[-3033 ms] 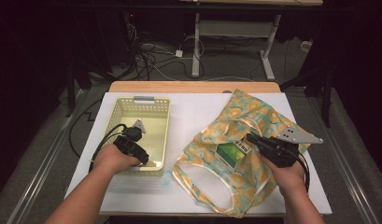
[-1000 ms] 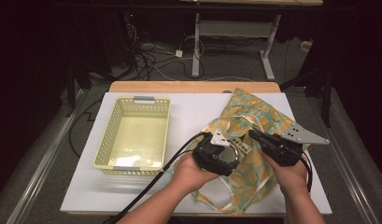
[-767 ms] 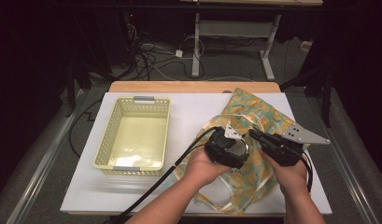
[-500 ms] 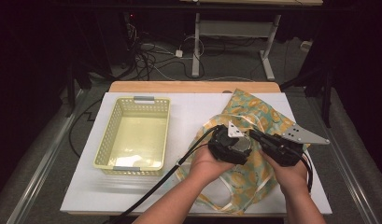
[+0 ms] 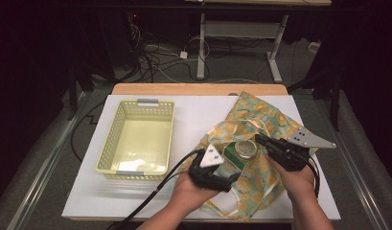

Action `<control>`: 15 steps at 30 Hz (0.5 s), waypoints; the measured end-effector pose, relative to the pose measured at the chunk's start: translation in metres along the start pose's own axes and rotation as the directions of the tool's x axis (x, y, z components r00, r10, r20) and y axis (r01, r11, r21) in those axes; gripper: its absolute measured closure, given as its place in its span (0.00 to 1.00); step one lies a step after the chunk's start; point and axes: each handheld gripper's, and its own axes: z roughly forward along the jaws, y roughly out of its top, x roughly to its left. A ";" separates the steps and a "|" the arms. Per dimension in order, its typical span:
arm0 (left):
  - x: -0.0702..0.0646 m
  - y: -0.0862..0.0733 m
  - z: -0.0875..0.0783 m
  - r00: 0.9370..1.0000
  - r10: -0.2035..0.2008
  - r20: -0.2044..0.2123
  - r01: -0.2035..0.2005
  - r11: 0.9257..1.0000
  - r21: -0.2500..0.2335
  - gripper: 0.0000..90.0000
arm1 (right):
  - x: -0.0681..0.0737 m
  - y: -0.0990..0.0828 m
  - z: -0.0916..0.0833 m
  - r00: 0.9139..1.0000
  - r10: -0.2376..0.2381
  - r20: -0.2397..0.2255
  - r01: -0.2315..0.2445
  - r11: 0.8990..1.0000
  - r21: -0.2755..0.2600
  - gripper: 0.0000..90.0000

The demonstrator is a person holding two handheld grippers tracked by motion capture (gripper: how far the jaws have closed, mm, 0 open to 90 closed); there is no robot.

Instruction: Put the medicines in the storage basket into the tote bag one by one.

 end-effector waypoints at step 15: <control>0.002 -0.080 -0.003 0.977 -0.093 -0.190 0.140 0.956 0.256 0.00 | 0.004 -0.004 0.005 1.000 -0.003 0.008 0.003 1.000 0.026 1.00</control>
